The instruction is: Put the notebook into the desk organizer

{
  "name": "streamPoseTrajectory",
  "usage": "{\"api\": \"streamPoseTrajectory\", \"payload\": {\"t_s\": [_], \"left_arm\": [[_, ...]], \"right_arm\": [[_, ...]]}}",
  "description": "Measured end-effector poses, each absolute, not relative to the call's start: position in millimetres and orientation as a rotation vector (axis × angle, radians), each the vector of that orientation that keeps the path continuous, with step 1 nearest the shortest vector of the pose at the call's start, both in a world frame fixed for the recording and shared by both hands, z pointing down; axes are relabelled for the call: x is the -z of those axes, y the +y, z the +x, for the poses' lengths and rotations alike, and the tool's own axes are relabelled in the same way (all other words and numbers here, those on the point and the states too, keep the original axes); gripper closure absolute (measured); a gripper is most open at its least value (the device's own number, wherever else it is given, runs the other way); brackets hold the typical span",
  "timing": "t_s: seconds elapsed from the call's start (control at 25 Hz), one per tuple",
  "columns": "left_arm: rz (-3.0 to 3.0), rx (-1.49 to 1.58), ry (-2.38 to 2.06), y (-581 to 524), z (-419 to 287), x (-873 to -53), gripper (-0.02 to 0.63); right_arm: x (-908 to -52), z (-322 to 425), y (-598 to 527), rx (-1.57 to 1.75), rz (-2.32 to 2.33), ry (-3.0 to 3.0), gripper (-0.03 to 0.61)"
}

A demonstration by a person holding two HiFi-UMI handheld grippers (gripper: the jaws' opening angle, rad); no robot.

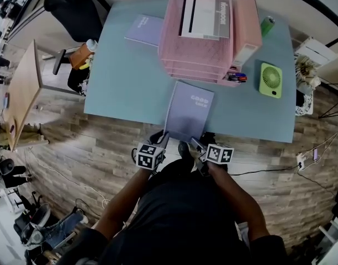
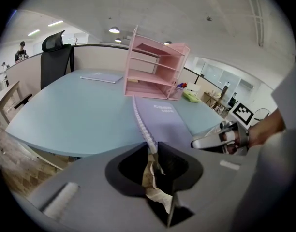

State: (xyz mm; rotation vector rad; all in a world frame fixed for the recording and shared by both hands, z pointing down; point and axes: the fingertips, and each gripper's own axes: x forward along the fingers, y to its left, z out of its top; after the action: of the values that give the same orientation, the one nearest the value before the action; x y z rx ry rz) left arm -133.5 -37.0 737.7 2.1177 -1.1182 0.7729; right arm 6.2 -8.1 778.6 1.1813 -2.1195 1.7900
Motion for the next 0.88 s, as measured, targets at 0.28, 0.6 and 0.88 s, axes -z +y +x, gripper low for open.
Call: {"api": "streamPoseTrajectory", "payload": {"t_s": [0.28,0.6,0.88], "left_arm": [[2.195,-0.787,-1.121,-43.7,-119.0,-725.0,0.486],[2.236,-0.731,-1.129,-67.8,-102.4,-712.1,0.485],[2.218,-0.716,-1.145,-83.2,-99.9,-715.7,0.485]], "right_arm": [[-735.5,12.7,-23.3,-1.301,1.234,-2.173,0.531],[-710.1,29.9,-47.9,-1.119,1.29,-2.21,0.534],[-716.7,33.8,-71.6,-1.123,1.265,-2.202,0.534]]}}
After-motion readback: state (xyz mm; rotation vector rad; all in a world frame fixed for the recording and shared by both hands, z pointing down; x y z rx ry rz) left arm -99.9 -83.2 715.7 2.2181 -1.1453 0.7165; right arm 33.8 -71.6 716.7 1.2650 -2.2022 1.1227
